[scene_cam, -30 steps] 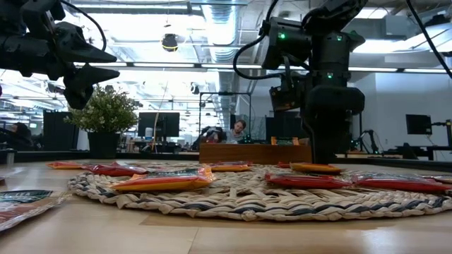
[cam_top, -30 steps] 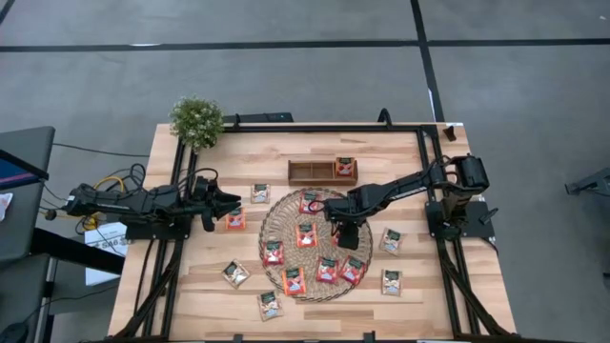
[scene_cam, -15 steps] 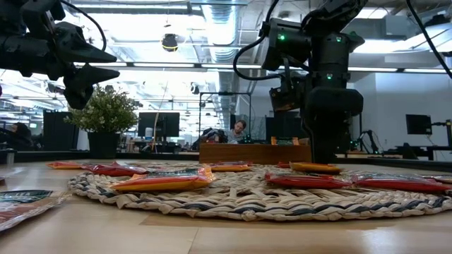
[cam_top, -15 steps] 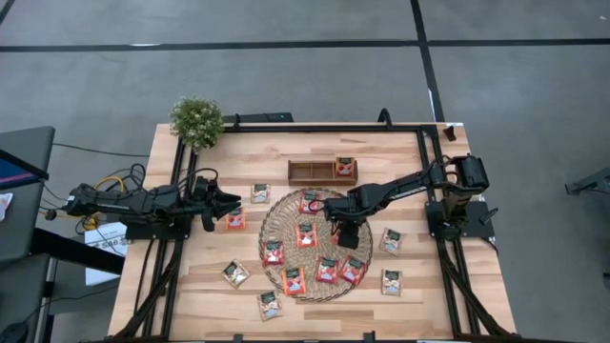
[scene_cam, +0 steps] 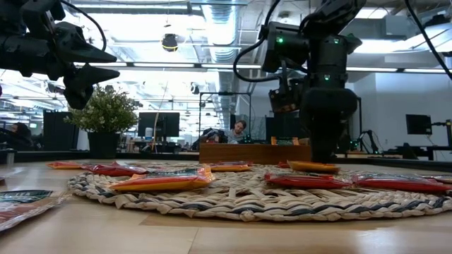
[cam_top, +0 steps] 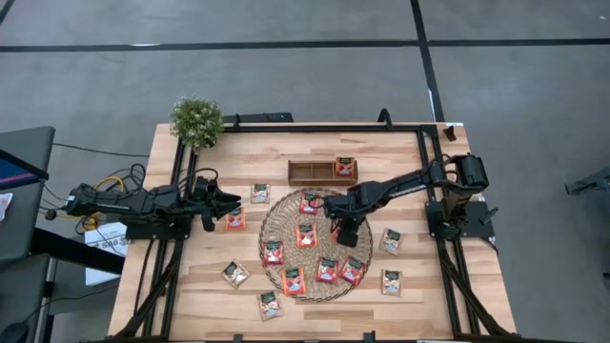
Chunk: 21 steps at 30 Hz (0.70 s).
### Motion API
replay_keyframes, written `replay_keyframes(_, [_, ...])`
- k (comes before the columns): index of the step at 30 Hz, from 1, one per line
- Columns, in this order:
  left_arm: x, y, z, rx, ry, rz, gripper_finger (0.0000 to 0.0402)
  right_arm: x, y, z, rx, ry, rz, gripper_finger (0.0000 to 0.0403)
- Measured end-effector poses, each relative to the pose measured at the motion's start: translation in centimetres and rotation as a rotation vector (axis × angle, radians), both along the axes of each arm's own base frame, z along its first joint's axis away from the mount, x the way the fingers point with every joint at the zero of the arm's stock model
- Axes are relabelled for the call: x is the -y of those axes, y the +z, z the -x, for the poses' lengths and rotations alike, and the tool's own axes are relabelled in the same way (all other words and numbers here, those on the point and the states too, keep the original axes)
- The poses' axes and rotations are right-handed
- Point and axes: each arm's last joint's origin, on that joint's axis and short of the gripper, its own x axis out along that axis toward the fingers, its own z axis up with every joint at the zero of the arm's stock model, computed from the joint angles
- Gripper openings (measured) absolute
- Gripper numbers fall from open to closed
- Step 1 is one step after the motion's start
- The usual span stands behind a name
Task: Pick & Place Tea
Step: Put the orange tea bag into the right section of the wooden organizer
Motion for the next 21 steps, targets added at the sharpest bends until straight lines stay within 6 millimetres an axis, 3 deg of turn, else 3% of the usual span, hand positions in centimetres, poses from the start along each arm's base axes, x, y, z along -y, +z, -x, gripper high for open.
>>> replay_keyframes(7, [0.0, 0.0, 0.0, 0.000, 0.000, 0.000, 0.0131, 0.4, 0.2, -0.1, -0.002, -0.006, -0.002, 0.0005])
replay_keyframes(21, [0.0, 0.0, 0.0, -0.003, 0.000, -0.022, 0.0131, 0.5, 2.8, -1.1, -0.041, 0.020, 0.013, 0.0001])
